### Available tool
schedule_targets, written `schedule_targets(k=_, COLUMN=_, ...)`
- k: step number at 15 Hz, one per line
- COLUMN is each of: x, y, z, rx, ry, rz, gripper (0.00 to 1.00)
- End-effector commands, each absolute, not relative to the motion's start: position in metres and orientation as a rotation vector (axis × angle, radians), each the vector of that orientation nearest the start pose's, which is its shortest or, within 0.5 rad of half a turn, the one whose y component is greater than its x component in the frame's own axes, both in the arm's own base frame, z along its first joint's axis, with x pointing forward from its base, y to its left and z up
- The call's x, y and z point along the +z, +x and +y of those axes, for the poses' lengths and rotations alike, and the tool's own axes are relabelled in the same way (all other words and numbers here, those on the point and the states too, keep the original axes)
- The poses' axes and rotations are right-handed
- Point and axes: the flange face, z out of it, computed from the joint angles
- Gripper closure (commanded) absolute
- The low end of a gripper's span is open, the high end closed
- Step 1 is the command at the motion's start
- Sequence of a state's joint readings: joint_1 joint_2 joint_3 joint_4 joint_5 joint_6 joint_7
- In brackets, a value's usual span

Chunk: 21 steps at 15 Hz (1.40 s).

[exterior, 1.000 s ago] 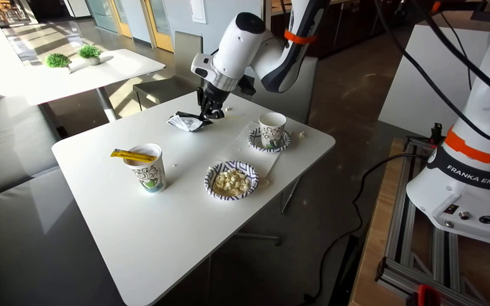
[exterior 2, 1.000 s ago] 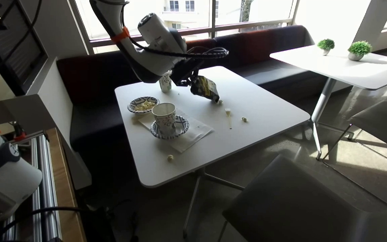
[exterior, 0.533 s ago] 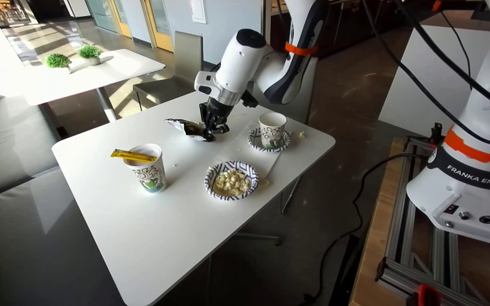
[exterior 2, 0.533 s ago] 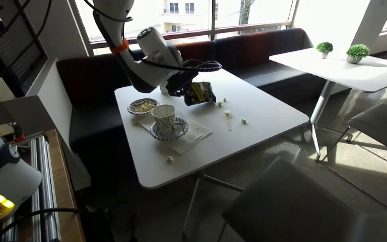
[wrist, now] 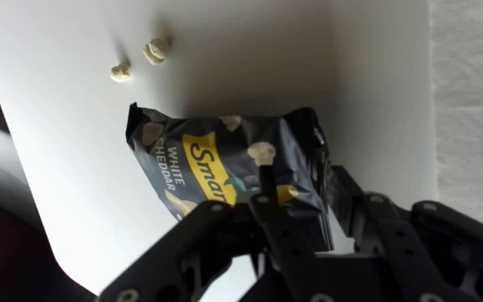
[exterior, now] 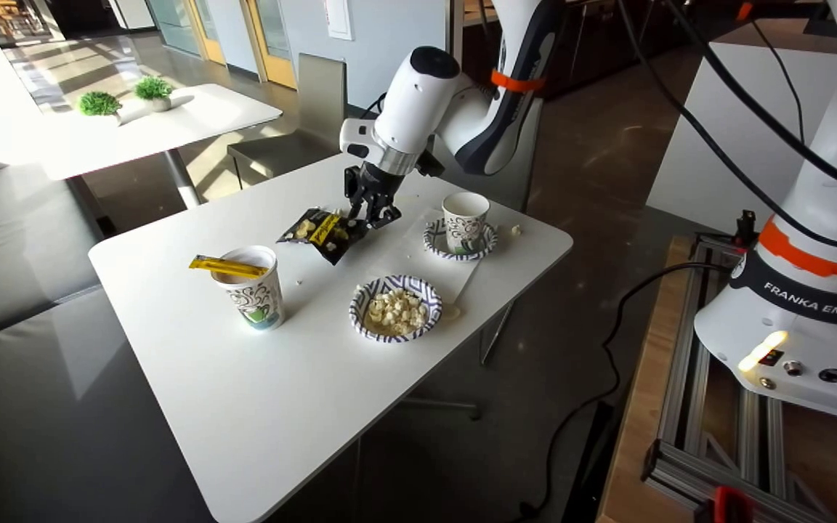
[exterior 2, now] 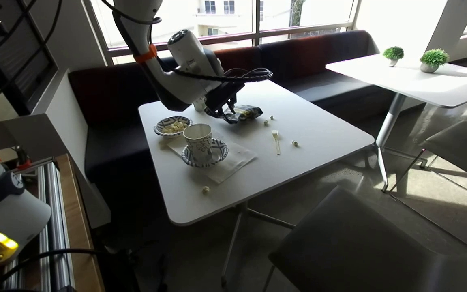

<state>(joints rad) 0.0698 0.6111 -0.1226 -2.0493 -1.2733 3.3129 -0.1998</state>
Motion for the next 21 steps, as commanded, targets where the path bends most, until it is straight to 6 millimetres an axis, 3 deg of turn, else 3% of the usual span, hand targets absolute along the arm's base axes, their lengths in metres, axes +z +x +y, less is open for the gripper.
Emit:
schedule_targets(k=1, x=0.167, y=0.556, z=0.076, rx=-0.754, ry=-2.459, rz=-2.190, gripper=0.29)
schedule_targets(k=3, x=0.160, y=0.546, z=0.078, rx=-0.715, ry=-2.491, rz=-2.128, gripper=0.15)
schedule_targets(k=4, x=0.159, y=0.544, z=0.076, rx=-0.697, ry=-2.504, rz=-2.114, gripper=0.56)
schedule_targets(k=6, x=0.160, y=0.543, z=0.071, rx=-0.676, ry=-2.541, rz=-2.095, gripper=0.52)
schedule_targets(k=12, x=0.178, y=0.554, z=0.055, rx=-0.752, ry=-2.517, rz=-2.167, gripper=0.99)
schedule_targets(k=21, x=0.158, y=0.538, z=0.065, rx=-0.771, ry=-2.412, rz=-2.142, gripper=1.00)
